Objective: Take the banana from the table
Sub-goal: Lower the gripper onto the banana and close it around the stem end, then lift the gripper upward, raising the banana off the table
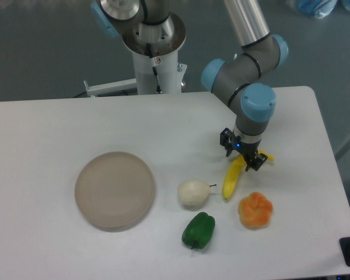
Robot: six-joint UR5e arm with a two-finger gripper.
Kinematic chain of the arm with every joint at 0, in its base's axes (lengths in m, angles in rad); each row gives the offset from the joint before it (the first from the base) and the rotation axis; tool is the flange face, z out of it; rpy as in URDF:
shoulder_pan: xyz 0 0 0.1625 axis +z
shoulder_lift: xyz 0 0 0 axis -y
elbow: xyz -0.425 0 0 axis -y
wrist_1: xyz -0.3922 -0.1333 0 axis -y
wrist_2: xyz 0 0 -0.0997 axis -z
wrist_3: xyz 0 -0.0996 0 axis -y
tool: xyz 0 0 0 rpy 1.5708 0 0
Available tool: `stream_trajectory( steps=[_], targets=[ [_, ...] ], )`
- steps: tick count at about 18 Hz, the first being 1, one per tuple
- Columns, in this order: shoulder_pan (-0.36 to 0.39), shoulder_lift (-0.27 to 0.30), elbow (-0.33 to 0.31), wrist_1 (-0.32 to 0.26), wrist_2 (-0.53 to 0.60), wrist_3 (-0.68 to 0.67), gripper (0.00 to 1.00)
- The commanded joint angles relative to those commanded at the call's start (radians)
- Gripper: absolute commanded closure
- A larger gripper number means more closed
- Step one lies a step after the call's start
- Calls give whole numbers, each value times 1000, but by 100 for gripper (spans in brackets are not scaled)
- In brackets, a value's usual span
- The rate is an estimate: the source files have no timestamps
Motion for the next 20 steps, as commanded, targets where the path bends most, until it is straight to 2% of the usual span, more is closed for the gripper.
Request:
stream_trajectory(
  steps=[2, 8, 14, 16, 20],
  targets=[
    [2, 0, 0, 0, 0, 0, 68],
    [12, 20, 17, -3, 0, 8, 69],
    [23, 95, 80, -26, -5, -46, 68],
    [23, 101, 98, -49, -6, -61, 68],
    [9, 106, 126, -51, -14, -107, 68]
  ],
)
